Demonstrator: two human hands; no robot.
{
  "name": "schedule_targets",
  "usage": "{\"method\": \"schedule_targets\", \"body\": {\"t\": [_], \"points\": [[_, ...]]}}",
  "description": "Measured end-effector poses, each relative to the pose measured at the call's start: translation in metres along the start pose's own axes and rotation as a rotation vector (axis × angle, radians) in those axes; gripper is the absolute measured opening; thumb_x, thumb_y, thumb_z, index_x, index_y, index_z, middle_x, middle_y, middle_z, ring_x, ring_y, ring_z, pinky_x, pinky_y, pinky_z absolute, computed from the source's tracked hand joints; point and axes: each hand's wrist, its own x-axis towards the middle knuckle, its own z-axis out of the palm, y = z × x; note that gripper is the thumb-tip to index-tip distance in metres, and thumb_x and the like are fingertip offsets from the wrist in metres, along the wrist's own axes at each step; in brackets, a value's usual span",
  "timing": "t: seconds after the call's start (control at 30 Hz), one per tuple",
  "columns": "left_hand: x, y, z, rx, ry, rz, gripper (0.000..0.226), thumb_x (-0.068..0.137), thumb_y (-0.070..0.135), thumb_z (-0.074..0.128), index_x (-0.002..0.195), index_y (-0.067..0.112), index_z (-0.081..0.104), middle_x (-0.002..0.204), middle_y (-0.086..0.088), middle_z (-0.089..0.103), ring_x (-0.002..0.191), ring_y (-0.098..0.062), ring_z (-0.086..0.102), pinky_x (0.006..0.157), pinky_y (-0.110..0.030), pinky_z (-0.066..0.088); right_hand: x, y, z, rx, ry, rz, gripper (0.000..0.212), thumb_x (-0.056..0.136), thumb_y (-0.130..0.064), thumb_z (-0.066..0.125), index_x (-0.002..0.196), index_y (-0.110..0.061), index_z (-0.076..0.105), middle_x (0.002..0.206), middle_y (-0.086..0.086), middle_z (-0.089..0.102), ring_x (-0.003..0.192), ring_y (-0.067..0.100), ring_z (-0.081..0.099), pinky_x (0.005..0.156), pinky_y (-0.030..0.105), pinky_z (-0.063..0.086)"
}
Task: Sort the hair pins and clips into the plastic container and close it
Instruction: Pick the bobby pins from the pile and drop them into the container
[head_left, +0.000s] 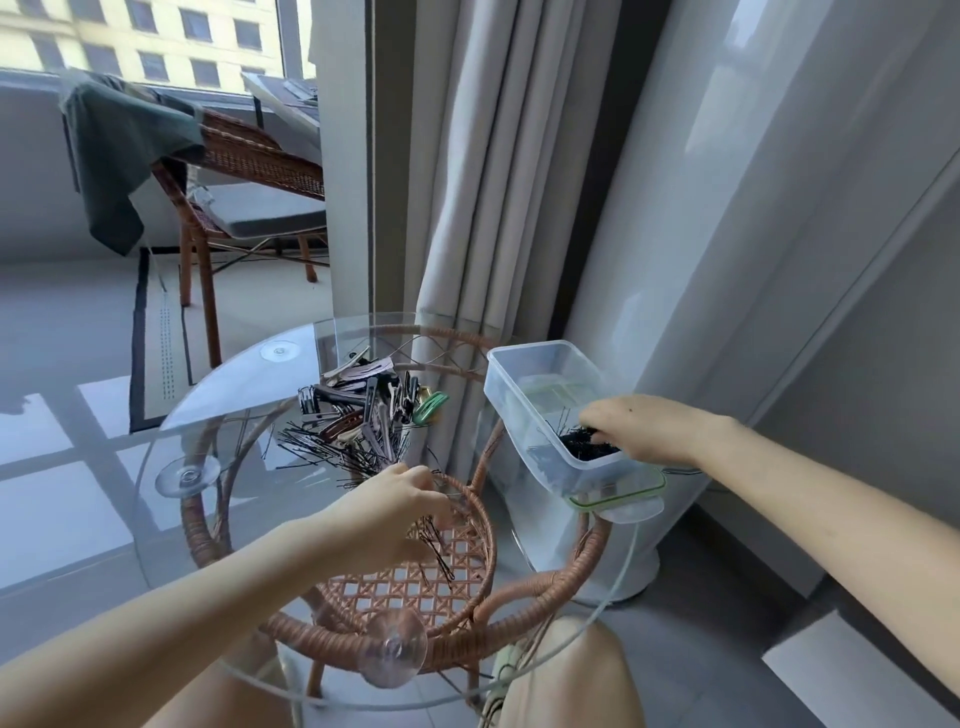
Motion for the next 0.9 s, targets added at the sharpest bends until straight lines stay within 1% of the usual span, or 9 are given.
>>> {"method": "schedule_targets", "body": {"t": [0.2, 0.3, 0.4, 0.47, 0.53, 0.6, 0.7, 0.8, 0.9], "points": [[0.006, -0.012, 0.004, -0.028, 0.095, 0.007, 0.021, 0.089, 0.014, 0.056, 0.106, 0.025, 0.062, 0.113, 0.008, 0.053, 0.101, -0.008, 0.047, 0.094, -0.022, 0.043, 0.004, -0.012, -0.016, 0.023, -0.042, 0.004, 0.012, 0.086, -0.024, 0.059, 0.084, -0.014, 0.065, 0.081, -0.003, 0.063, 0.082, 0.020, 0.057, 0.072, 0.032, 0.041], [0.006, -0.015, 0.006, -0.035, 0.170, -0.008, 0.024, 0.092, 0.008, 0.049, 0.107, 0.020, 0.063, 0.107, 0.006, 0.056, 0.088, -0.006, 0.046, 0.086, -0.015, 0.042, -0.009, -0.027, -0.031, 0.006, 0.233, 0.036, 0.023, 0.091, -0.025, 0.052, 0.101, -0.013, 0.069, 0.101, 0.003, 0.071, 0.095, 0.024, 0.063, 0.080, 0.033, 0.047], [0.005, -0.021, 0.007, -0.069, 0.219, -0.049, 0.022, 0.093, 0.012, 0.049, 0.106, 0.018, 0.065, 0.105, 0.005, 0.059, 0.089, -0.009, 0.054, 0.085, -0.016, 0.046, -0.017, -0.066, -0.025, 0.207, 0.474, -0.072, 0.025, 0.093, -0.017, 0.047, 0.100, -0.004, 0.066, 0.097, 0.014, 0.071, 0.091, 0.032, 0.064, 0.079, 0.042, 0.048], [0.002, -0.026, 0.007, -0.093, 0.252, -0.074, 0.018, 0.091, 0.013, 0.052, 0.100, 0.016, 0.067, 0.103, 0.006, 0.061, 0.090, -0.009, 0.058, 0.086, -0.019, 0.050, -0.012, -0.100, -0.006, 0.317, 0.334, -0.064, 0.027, 0.095, -0.016, 0.042, 0.112, -0.001, 0.056, 0.109, 0.018, 0.065, 0.103, 0.034, 0.059, 0.088, 0.045, 0.046], [-0.004, -0.029, 0.006, -0.116, 0.292, -0.098, 0.015, 0.090, 0.017, 0.055, 0.097, 0.017, 0.068, 0.102, 0.008, 0.063, 0.092, -0.010, 0.061, 0.086, -0.022, 0.052, 0.003, -0.122, 0.019, 0.322, 0.158, 0.024, 0.037, 0.097, -0.016, 0.036, 0.131, -0.001, 0.039, 0.138, 0.017, 0.045, 0.130, 0.032, 0.040, 0.107, 0.043, 0.035], [-0.011, -0.032, 0.004, -0.139, 0.344, -0.111, 0.015, 0.089, 0.019, 0.057, 0.098, 0.021, 0.069, 0.106, 0.007, 0.064, 0.097, -0.012, 0.061, 0.088, -0.024, 0.051, 0.023, -0.130, 0.037, 0.315, 0.126, 0.147, 0.043, 0.097, -0.011, 0.034, 0.138, -0.001, 0.026, 0.149, 0.020, 0.028, 0.140, 0.032, 0.023, 0.114, 0.041, 0.026], [-0.025, -0.043, 0.002, -0.129, 0.370, -0.160, 0.021, 0.086, 0.022, 0.060, 0.107, 0.024, 0.066, 0.115, 0.006, 0.060, 0.107, -0.013, 0.056, 0.096, -0.029, 0.048, 0.047, -0.135, 0.055, 0.343, 0.162, 0.274, 0.051, 0.095, -0.005, 0.032, 0.143, -0.001, 0.017, 0.152, 0.021, 0.020, 0.143, 0.031, 0.016, 0.118, 0.039, 0.017], [-0.038, -0.052, 0.005, -0.130, 0.296, -0.254, 0.039, 0.081, 0.029, 0.066, 0.119, 0.023, 0.058, 0.120, 0.004, 0.056, 0.108, -0.014, 0.055, 0.094, -0.026, 0.047, 0.052, -0.154, 0.068, 0.435, 0.203, 0.144, 0.050, 0.097, -0.005, 0.026, 0.146, -0.004, 0.015, 0.156, 0.016, 0.015, 0.145, 0.025, 0.009, 0.120, 0.033, 0.006], [-0.046, -0.055, 0.011, -0.145, 0.268, -0.295, 0.048, 0.079, 0.032, 0.068, 0.123, 0.019, 0.053, 0.121, 0.000, 0.057, 0.106, -0.015, 0.054, 0.092, -0.024, 0.048, 0.043, -0.170, 0.072, 0.564, 0.239, -0.069, 0.045, 0.098, -0.009, 0.028, 0.144, -0.007, 0.027, 0.154, 0.009, 0.024, 0.144, 0.015, 0.015, 0.118, 0.024, 0.004]]}}
